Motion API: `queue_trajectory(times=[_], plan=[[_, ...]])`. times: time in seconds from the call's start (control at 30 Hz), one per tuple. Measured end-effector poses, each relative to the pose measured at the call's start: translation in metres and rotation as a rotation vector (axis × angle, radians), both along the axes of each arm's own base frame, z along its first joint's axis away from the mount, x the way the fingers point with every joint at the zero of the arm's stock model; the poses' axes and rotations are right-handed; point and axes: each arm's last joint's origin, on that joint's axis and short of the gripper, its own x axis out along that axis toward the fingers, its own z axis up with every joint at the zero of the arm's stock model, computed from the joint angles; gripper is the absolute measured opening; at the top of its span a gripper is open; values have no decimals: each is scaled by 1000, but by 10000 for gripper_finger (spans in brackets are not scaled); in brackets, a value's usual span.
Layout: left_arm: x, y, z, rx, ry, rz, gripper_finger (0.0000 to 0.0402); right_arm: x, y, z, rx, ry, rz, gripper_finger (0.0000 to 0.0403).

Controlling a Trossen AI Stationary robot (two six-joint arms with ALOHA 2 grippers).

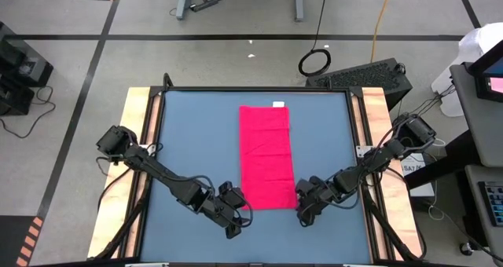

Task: Roll towel
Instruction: Roll the red towel

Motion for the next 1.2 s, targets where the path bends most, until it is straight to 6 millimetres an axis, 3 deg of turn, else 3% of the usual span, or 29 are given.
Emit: queue_trajectory(times=[0.33, 0.67, 0.83, 1.0, 1.2], plan=[[0, 1, 0, 13, 2, 3, 294, 0, 0, 0, 17, 1, -32, 176], [-1, 2, -1, -18, 17, 48, 294, 1, 5, 2, 145, 45, -2, 169], [0, 3, -1, 53, -5, 22, 294, -1, 8, 6, 50, -23, 196, 178], [2, 7, 0, 122, -30, 41, 294, -5, 13, 5, -159, -101, 400, 178], [1, 8, 0, 209, -40, 10, 294, -6, 12, 6, -419, -181, 427, 178]])
